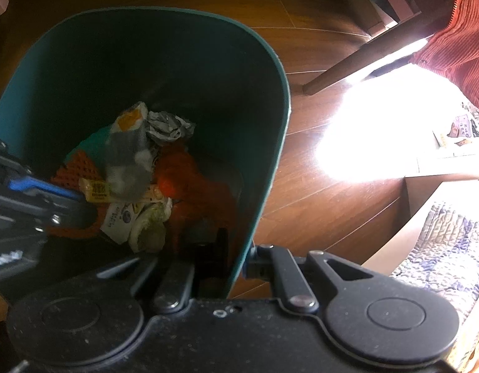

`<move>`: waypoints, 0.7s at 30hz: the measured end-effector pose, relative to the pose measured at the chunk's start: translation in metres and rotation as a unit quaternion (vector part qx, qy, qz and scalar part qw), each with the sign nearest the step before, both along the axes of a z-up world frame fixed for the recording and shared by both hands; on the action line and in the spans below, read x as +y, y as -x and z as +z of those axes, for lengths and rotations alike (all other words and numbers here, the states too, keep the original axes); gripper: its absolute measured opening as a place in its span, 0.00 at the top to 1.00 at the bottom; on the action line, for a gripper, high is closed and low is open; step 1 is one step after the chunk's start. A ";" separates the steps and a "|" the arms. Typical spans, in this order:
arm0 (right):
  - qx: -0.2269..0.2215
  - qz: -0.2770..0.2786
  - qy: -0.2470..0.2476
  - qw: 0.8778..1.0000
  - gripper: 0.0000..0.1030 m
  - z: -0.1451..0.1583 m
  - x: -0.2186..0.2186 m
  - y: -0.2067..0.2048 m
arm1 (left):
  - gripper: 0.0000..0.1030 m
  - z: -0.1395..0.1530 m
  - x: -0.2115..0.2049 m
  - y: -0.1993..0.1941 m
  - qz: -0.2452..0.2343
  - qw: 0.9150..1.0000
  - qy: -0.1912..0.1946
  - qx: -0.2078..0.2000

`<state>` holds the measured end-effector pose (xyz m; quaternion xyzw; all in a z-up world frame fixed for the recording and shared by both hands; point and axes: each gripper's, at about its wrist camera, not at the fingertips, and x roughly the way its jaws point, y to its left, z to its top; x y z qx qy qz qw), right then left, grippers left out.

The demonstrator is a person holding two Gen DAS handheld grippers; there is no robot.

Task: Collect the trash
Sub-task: 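Carry the cabbage leaf into the wastebasket and open the left tool, then lower the left tool to the orange snack wrapper and grasp it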

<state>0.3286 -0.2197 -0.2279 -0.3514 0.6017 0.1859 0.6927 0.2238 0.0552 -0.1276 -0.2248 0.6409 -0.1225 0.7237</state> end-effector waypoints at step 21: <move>0.032 -0.052 -0.036 0.997 0.93 -0.017 -0.035 -0.030 | 0.35 0.023 0.113 0.021 0.077 0.990 -0.098 -0.059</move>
